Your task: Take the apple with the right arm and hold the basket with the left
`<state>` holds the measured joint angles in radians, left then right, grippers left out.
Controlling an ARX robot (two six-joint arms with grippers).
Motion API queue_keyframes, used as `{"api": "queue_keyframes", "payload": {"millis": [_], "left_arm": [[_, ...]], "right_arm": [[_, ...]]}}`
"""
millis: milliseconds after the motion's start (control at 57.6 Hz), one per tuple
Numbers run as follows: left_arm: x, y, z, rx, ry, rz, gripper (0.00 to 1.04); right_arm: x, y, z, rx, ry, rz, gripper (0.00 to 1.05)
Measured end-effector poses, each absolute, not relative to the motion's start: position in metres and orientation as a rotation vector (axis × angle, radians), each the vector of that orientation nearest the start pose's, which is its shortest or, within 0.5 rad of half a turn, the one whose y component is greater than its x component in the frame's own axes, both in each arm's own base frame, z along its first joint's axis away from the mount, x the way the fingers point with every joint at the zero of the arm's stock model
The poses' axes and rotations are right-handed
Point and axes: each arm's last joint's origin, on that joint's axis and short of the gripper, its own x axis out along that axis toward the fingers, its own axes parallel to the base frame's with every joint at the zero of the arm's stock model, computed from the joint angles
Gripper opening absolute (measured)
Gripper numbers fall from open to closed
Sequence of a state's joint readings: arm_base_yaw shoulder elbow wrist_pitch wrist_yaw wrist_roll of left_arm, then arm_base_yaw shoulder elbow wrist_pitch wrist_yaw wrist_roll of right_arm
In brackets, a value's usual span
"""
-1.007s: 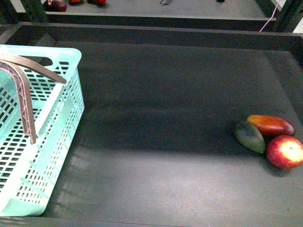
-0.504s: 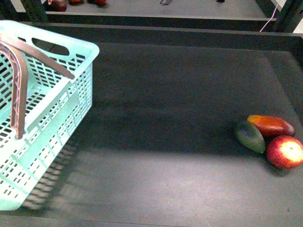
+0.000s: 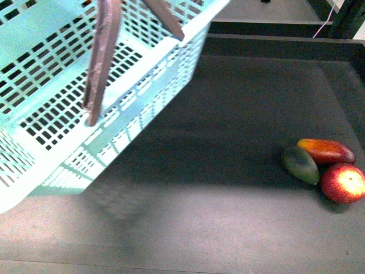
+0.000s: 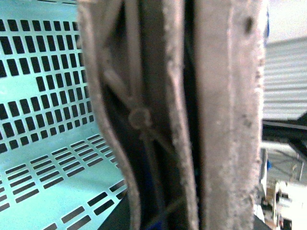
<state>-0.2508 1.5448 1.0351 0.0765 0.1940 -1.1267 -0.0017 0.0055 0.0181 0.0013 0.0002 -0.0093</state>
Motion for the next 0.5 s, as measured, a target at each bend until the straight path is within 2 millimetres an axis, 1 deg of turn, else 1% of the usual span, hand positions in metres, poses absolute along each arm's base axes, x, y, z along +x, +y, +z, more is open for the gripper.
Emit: {"api": "queue_keyframes", "payload": {"millis": [69,104,295,504], "left_arm": [[0.325,-0.11,0.265,-1.053,0.663,-0.187,0.16],[0.307,-0.147,0.274,-0.964,0.713,-0.301,0.16],[0.297,-0.164,0.276,-0.884,0.731,-0.397,0.16],[0.296,-0.165,0.276,-0.842,0.725,-0.423,0.15]], "right_arm": [[0.097,0.0,0.169,-0.009,-0.014,-0.002,0.96],[0.097,0.0,0.169,-0.009,-0.014,-0.002,0.96],[0.097,0.0,0.169,-0.009,-0.014,-0.002,0.96],[0.097,0.0,0.169,-0.009,-0.014,-0.002,0.96]]}}
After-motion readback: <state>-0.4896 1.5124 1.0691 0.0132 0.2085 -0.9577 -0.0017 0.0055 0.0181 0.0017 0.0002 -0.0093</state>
